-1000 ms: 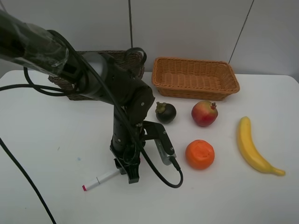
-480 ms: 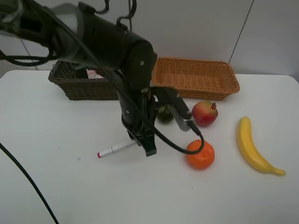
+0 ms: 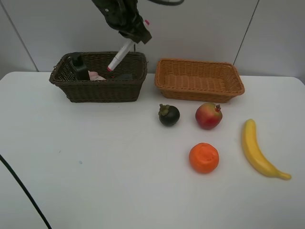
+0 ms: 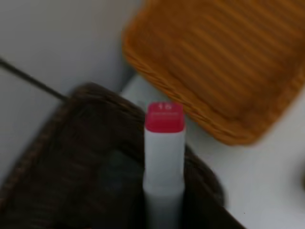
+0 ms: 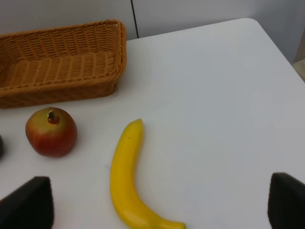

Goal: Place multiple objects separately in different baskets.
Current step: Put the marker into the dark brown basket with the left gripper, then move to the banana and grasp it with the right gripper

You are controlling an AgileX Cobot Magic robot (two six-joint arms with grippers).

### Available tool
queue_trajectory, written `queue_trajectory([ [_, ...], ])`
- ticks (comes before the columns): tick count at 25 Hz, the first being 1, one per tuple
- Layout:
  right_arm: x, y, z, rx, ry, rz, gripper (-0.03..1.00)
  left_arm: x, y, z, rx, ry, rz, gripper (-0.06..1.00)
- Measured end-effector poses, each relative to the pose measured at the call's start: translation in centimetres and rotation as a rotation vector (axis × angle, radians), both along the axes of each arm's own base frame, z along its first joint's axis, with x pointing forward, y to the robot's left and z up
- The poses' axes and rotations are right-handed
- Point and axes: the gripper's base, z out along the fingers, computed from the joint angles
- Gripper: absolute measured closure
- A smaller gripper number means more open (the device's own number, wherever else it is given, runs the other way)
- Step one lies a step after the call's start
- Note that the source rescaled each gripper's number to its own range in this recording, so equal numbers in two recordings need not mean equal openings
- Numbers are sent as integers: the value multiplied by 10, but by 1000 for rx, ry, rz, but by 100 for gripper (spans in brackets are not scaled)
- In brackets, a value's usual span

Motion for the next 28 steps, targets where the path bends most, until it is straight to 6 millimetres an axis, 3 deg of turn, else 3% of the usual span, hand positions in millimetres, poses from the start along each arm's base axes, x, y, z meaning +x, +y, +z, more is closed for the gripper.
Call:
queue_trajectory([
  [4, 0, 0, 0, 0, 0, 0, -2, 35, 48, 11, -91, -159, 124, 94],
  [6, 0, 0, 0, 0, 0, 0, -2, 47, 62, 7, -130, -187, 168, 94],
  [17, 0, 0, 0, 0, 0, 0, -2, 80, 58, -89, -117, -65, 204, 91],
  [19, 0, 0, 0, 0, 0, 0, -2, 82, 58, -93, -117, -64, 205, 74],
  [21, 0, 0, 0, 0, 0, 0, -2, 83, 57, -92, -125, -84, 205, 42],
  [24, 0, 0, 0, 0, 0, 0, -2, 84, 57, -89, -140, -119, 204, 6],
  [28, 0, 0, 0, 0, 0, 0, -2, 84, 57, -89, -141, -115, 206, -5],
])
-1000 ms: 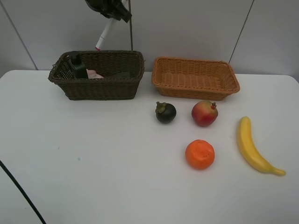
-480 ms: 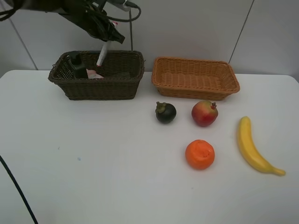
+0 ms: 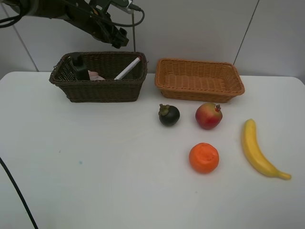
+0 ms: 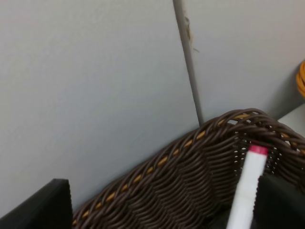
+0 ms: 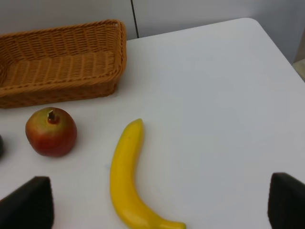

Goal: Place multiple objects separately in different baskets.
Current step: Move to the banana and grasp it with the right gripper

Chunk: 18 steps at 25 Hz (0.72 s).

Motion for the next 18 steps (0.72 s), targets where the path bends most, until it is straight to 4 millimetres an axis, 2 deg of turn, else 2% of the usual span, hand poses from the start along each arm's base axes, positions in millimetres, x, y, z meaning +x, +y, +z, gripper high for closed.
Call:
queue_trajectory([
  [4, 0, 0, 0, 0, 0, 0, -2, -5, 1, 16, -46, 80, 39, -5],
  [10, 0, 0, 0, 0, 0, 0, -2, -29, 8, 73, -130, 335, 168, -6],
  [15, 0, 0, 0, 0, 0, 0, -2, -50, 26, 90, 36, 544, 313, -6],
  [18, 0, 0, 0, 0, 0, 0, -2, -53, 38, 94, 127, 542, 402, -6],
])
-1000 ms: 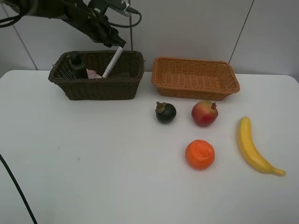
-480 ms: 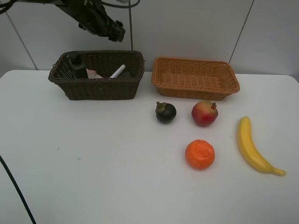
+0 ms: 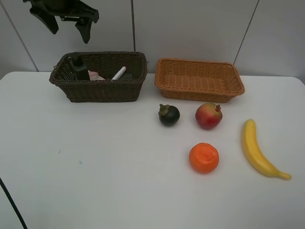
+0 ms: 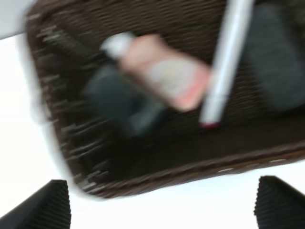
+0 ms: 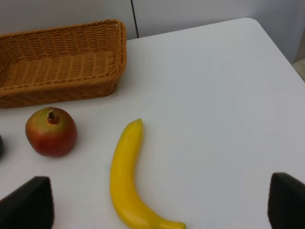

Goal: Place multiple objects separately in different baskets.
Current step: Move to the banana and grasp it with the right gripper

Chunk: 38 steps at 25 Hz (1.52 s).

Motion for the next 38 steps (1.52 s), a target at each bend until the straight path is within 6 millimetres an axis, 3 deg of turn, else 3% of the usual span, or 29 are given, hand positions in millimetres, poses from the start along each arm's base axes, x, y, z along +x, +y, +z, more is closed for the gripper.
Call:
queue_trajectory([
  [6, 0, 0, 0, 0, 0, 0, -2, -6, 27, 23, -10, -50, 65, -6],
  [9, 0, 0, 0, 0, 0, 0, -2, -17, 63, 41, -46, -70, 152, -6],
  [13, 0, 0, 0, 0, 0, 0, -2, -45, 107, 47, -76, -42, 264, -6],
  [16, 0, 0, 0, 0, 0, 0, -2, -80, 121, 51, -110, -18, 314, -6],
  [23, 0, 0, 0, 0, 0, 0, -2, -181, 112, 53, -269, 20, 319, -6],
  [28, 0, 0, 0, 0, 0, 0, -2, -245, 112, 39, -266, 20, 249, -6],
  [38, 0, 0, 0, 0, 0, 0, -2, -361, 113, 23, -254, -231, 84, -6],
])
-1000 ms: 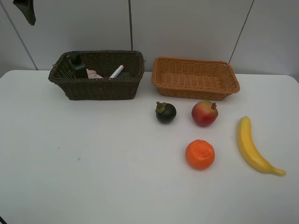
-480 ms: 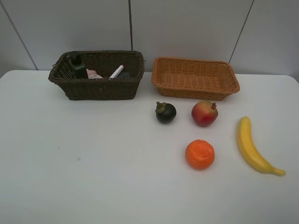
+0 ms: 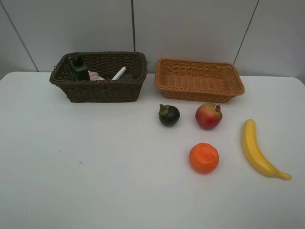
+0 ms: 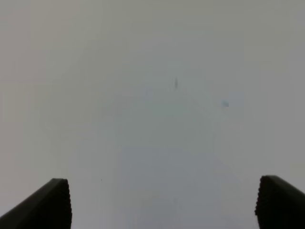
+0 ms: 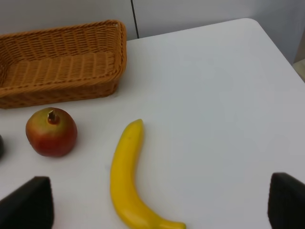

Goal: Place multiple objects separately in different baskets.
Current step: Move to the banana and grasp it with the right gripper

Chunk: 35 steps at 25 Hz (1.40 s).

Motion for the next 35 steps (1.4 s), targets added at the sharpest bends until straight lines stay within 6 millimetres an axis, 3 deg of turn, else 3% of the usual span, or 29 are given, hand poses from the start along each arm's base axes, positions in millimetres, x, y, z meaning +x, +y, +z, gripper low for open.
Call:
queue_trajectory([
  [7, 0, 0, 0, 0, 0, 0, -2, -51, -2, -17, -35, -235, -29, -6],
  [12, 0, 0, 0, 0, 0, 0, -2, -69, -1, -28, -34, -325, -34, -6],
  [16, 0, 0, 0, 0, 0, 0, -2, -71, -1, -43, -35, -320, -35, -6],
  [35, 0, 0, 0, 0, 0, 0, -2, -68, -1, -49, -28, -343, -36, -6],
])
